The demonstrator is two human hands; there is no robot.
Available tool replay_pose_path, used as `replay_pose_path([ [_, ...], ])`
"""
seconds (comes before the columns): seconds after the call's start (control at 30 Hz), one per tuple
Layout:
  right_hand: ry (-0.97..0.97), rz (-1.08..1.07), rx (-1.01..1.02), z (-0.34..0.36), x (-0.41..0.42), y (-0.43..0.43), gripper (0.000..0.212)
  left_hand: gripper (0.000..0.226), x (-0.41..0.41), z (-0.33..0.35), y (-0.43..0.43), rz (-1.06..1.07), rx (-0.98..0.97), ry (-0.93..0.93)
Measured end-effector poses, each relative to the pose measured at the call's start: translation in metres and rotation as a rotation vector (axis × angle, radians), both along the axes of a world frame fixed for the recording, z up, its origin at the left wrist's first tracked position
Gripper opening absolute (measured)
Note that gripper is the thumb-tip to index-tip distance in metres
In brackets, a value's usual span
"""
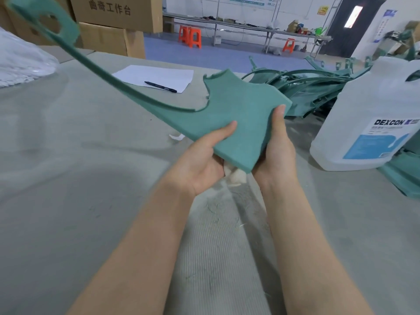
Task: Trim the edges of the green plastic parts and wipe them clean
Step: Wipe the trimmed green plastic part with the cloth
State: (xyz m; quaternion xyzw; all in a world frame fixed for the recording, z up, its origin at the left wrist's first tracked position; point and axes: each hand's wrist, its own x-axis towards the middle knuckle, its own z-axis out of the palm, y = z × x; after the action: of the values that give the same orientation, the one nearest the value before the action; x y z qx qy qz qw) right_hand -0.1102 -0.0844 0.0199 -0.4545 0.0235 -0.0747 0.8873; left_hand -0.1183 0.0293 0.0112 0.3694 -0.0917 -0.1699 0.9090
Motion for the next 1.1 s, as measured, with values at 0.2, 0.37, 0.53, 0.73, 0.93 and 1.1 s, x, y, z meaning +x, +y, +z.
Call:
replay_pose_path([
  [0.2, -0.011, -0.122, -0.262, -0.005, 0.003, -0.001, 0.021, 0.035, 0.000, -0.002, -0.002, 0.045, 0.074, -0.001],
  [0.37, -0.028, -0.290, -0.407, -0.009, 0.005, 0.002, 0.041, 0.029, 0.000, -0.004, -0.004, 0.128, 0.123, -0.028],
  [0.53, 0.016, -0.245, -0.334, -0.014, 0.009, 0.009, 0.031, 0.038, -0.004, -0.002, -0.005, 0.082, 0.019, -0.041],
  [0.73, 0.122, -0.149, -0.195, -0.016, 0.009, 0.012, 0.018, 0.080, -0.005, 0.002, -0.012, 0.125, -0.201, 0.028],
  [0.93, 0.139, 0.028, -0.242, -0.026, 0.001, 0.052, 0.028, 0.048, 0.000, -0.013, 0.012, 0.392, -0.319, 0.101],
  [1.1, 0.198, -0.141, -0.244, -0.026, 0.009, 0.049, 0.029, 0.056, 0.003, -0.006, 0.016, 0.241, -0.379, -0.030],
])
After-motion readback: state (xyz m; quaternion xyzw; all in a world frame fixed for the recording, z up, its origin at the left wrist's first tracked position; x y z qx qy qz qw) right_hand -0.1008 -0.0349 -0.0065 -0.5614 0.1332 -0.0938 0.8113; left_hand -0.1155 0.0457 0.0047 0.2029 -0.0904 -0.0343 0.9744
